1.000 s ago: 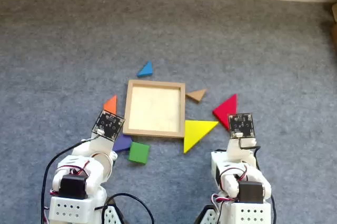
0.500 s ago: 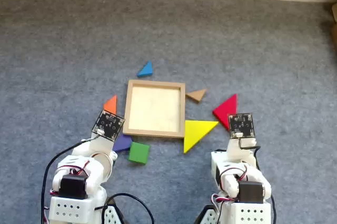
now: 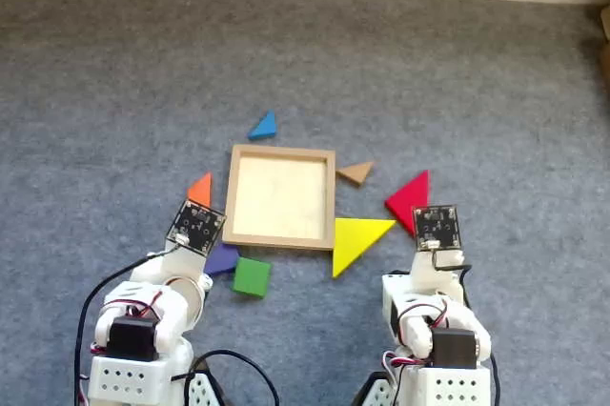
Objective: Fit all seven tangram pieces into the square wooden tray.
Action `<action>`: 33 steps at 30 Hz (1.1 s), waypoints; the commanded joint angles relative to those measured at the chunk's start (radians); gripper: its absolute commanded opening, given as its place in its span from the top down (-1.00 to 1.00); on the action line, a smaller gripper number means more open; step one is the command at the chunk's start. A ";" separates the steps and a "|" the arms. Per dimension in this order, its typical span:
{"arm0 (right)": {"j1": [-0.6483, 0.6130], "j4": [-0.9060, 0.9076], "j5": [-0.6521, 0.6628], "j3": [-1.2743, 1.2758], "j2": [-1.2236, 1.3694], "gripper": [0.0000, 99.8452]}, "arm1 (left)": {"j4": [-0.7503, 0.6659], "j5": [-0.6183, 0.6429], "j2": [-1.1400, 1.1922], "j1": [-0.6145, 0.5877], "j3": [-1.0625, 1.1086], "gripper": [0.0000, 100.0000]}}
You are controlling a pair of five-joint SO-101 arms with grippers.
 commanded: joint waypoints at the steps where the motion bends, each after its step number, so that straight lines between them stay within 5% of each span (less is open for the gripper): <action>1: 0.005 0.005 -0.002 0.150 -0.016 0.98 | 0.005 0.006 -0.005 -0.005 0.019 0.99; 16: -0.005 -0.071 -0.002 0.137 -0.018 0.98 | 0.005 0.006 -0.005 -0.005 0.019 0.99; 23: 0.134 -0.157 -0.074 -0.051 -0.018 0.98 | 0.005 0.006 -0.005 -0.004 0.019 0.99; 33: 0.137 -0.156 -0.133 -0.294 -0.004 0.98 | 0.005 0.006 -0.005 -0.004 0.019 0.99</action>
